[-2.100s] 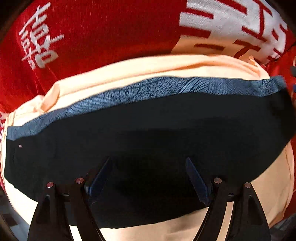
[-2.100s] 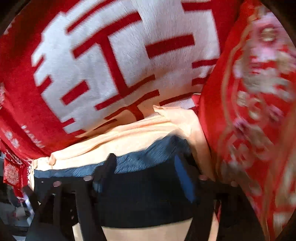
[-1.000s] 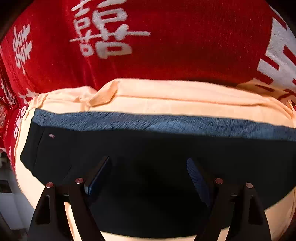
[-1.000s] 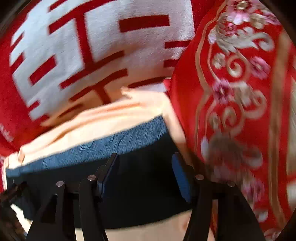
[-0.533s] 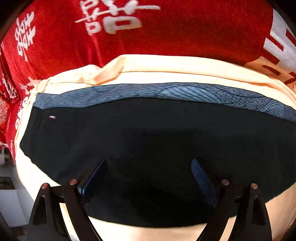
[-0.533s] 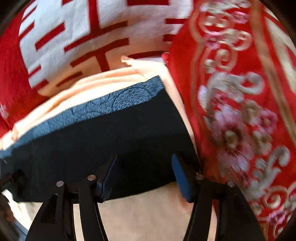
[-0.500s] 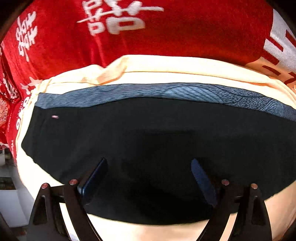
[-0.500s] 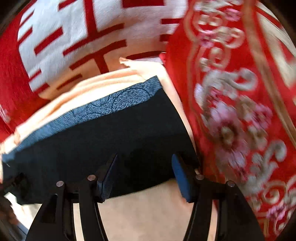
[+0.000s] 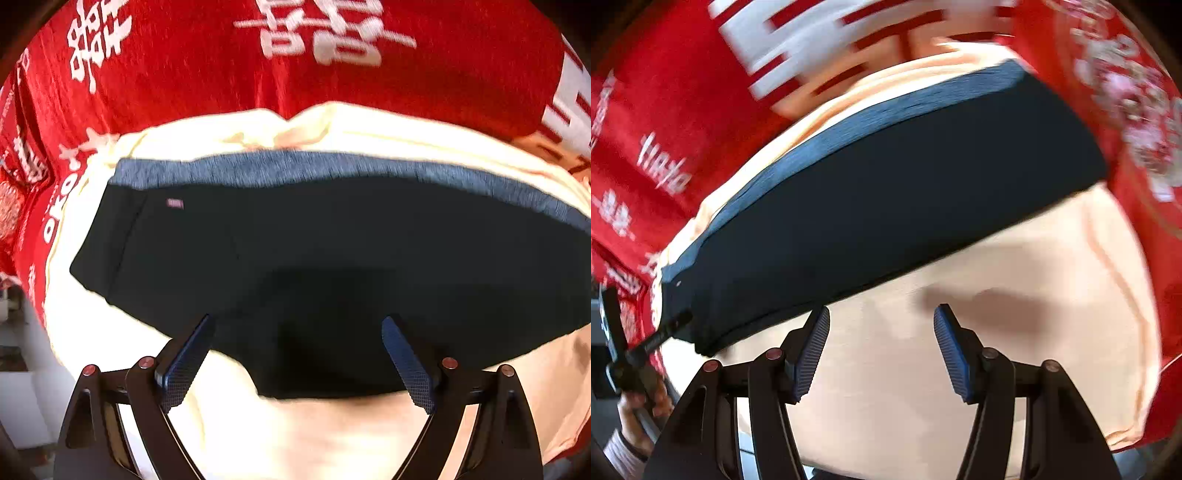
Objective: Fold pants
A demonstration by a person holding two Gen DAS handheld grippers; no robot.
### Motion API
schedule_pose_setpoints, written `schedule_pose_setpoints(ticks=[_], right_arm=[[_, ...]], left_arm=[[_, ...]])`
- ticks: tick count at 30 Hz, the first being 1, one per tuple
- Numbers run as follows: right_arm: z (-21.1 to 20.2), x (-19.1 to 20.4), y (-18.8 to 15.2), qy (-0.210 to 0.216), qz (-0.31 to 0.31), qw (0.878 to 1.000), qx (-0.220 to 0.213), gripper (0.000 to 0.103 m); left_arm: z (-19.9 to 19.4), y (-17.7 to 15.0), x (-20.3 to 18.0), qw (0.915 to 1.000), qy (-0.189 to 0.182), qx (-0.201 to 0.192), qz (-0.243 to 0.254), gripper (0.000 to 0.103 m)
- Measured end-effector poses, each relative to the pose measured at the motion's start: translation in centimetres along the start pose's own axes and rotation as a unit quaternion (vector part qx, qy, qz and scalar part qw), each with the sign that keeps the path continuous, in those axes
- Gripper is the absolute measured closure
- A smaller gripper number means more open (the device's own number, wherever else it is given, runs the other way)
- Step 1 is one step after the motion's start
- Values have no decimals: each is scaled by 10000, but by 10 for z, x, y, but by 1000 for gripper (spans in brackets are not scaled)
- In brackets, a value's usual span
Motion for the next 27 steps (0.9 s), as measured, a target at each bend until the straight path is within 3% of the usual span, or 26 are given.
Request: schedule_pose_setpoints(ticks=[4, 8, 10, 15, 17, 19, 23, 25, 27], right_arm=[[27, 54, 17, 64, -359, 9989, -297, 45], [70, 104, 49, 56, -628, 9964, -560, 45], [88, 123, 60, -8, -783, 9949, -631, 45], [134, 140, 72, -497, -1174, 9900, -597, 46], [136, 140, 77, -973, -1343, 9827, -825, 46], [133, 131, 82, -1308, -1137, 9812, -847, 45], [102, 119, 77, -546, -363, 9955, -680, 45], [84, 126, 59, 178, -144, 9987, -449, 45], [72, 135, 25, 1171, 322, 9926, 0, 45]], left_arm=[[22, 33, 4, 9995, -190, -252, 61, 10], [51, 66, -19, 9976, -570, -376, 138, 10], [69, 76, -33, 9971, -571, -411, 277, 10], [110, 83, -37, 9985, -476, -243, 127, 10], [120, 86, -28, 9986, -474, -231, -19, 10], [125, 91, -16, 9989, -418, -207, -54, 10], [115, 97, 21, 9990, -397, -179, -58, 10], [104, 95, 46, 9988, -461, -186, -35, 10], [96, 88, 71, 9990, -420, -148, 17, 10]])
Point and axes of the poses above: each gripper's, at about its wrist camera, not at the fingertips, and z roughly the way its jaws point, x to its left, y to its top, the point moved 1 cm from there along z, roughly the way its jaws point, and after that the axes turned 13 degrees about -x, right-handed, at the moved point
